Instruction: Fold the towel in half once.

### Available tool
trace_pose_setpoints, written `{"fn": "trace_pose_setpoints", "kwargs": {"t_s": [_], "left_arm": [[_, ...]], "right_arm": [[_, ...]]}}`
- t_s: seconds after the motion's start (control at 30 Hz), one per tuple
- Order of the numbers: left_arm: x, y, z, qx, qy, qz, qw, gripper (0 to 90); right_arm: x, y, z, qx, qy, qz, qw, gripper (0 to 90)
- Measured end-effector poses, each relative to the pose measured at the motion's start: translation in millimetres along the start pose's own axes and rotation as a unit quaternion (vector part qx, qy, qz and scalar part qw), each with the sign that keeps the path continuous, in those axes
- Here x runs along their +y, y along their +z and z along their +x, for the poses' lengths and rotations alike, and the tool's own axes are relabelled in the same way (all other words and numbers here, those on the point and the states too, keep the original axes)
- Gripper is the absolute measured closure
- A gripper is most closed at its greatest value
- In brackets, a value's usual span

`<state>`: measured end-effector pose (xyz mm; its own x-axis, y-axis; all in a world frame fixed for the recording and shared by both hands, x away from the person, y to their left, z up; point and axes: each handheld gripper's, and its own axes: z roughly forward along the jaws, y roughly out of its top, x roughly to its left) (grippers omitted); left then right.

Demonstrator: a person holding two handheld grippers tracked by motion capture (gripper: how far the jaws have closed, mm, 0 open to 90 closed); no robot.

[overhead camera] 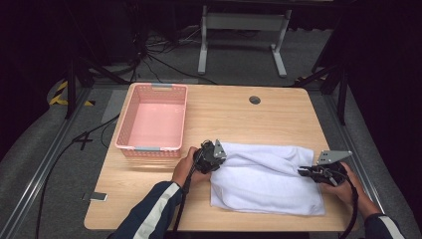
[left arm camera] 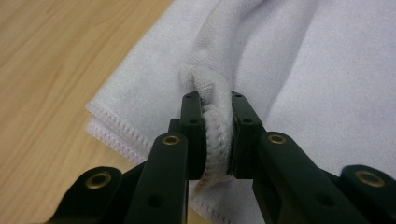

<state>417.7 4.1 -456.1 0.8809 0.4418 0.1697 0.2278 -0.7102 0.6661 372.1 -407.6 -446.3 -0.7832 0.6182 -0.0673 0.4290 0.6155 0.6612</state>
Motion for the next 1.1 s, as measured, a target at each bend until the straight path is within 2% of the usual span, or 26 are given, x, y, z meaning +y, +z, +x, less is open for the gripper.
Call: {"fn": "trace_pose_setpoints", "kwargs": {"t_s": [0.03, 0.07, 0.13, 0.23, 0.27, 0.37, 0.47, 0.5, 0.53, 0.57, 0.63, 0.73, 0.8, 0.87, 0.9, 0.93, 0.97, 1.03, 1.07, 1.1], "left_arm": [[2.7, 3.2, 3.5, 0.005, 0.000, 0.001, 1.0000, 79.0], [4.8, 5.4, 6.7, 0.010, 0.000, 0.003, 1.0000, 79.0], [9.8, 11.0, 15.4, 0.022, -0.003, 0.009, 0.9997, 79.1], [12.2, 13.1, 21.6, 0.028, -0.011, 0.011, 0.9995, 79.1], [12.7, 12.4, 21.6, 0.036, -0.005, 0.011, 0.9993, 79.1], [12.3, 0.4, 23.9, 0.022, -0.016, -0.021, 0.9994, 79.3], [16.2, -20.2, 20.8, 0.016, -0.020, -0.054, 0.9982, 79.3], [18.5, -28.8, 19.0, 0.007, -0.022, -0.069, 0.9974, 79.2], [21.0, -40.1, 15.2, 0.001, -0.015, -0.089, 0.9959, 79.2], [22.4, -50.5, 9.2, -0.005, -0.006, -0.099, 0.9950, 79.1], [22.4, -59.3, 1.3, -0.014, 0.013, -0.105, 0.9942, 78.8], [13.5, -69.5, -17.5, -0.033, 0.054, -0.090, 0.9939, 77.8], [2.3, -71.2, -26.4, -0.044, 0.059, -0.079, 0.9942, 77.1], [-9.8, -69.0, -32.8, -0.053, 0.059, -0.063, 0.9948, 75.4], [-18.7, -65.3, -36.5, -0.061, 0.056, -0.045, 0.9955, 73.7], [-25.6, -63.0, -39.6, -0.062, 0.059, -0.026, 0.9960, 70.3], [-34.3, -62.0, -41.4, -0.063, 0.057, -0.011, 0.9963, 68.5], [-48.2, -63.3, -41.4, -0.072, 0.034, 0.003, 0.9968, 64.4], [-54.0, -65.7, -40.9, -0.068, 0.029, 0.007, 0.9972, 63.4], [-59.1, -69.4, -39.2, -0.070, 0.021, 0.003, 0.9973, 61.9]], "right_arm": [[0.0, 0.0, 0.0, 0.000, 0.000, 0.000, 1.0000, 82.3], [5.9, 5.6, -8.8, -0.013, 0.001, 0.002, 0.9999, 82.4], [10.9, 10.4, -14.4, -0.022, 0.001, 0.002, 0.9998, 82.4], [18.1, 16.8, -22.1, -0.032, 0.007, 0.003, 0.9994, 82.4], [18.1, 16.8, -22.1, -0.032, 0.007, 0.003, 0.9994, 82.4], [18.7, 13.6, -23.8, -0.028, 0.007, -0.011, 0.9995, 82.4], [19.0, -4.6, -24.8, -0.021, 0.014, -0.052, 0.9983, 82.5], [20.0, -13.3, -24.4, -0.020, 0.013, -0.070, 0.9973, 82.5], [21.0, -23.0, -22.8, -0.015, 0.010, -0.087, 0.9961, 82.5], [22.1, -34.2, -19.6, -0.010, 0.001, -0.104, 0.9945, 82.5], [22.8, -49.8, -11.8, 0.007, -0.019, -0.117, 0.9929, 82.4], [20.1, -63.0, 0.7, 0.030, -0.055, -0.112, 0.9917, 82.1], [13.6, -65.6, 9.8, 0.048, -0.079, -0.095, 0.9912, 81.9], [1.6, -62.7, 19.0, 0.075, -0.091, -0.067, 0.9907, 80.4], [-3.1, -60.6, 22.1, 0.078, -0.098, -0.055, 0.9905, 79.5], [-10.7, -57.2, 25.4, 0.076, -0.105, -0.032, 0.9911, 77.0], [-17.1, -54.8, 26.7, 0.081, -0.102, -0.021, 0.9912, 75.7], [-29.9, -53.6, 28.9, 0.089, -0.094, -0.009, 0.9916, 73.4], [-37.3, -54.7, 29.1, 0.090, -0.089, -0.002, 0.9919, 73.3], [-42.6, -57.0, 29.0, 0.087, -0.088, -0.003, 0.9923, 72.7]]}}
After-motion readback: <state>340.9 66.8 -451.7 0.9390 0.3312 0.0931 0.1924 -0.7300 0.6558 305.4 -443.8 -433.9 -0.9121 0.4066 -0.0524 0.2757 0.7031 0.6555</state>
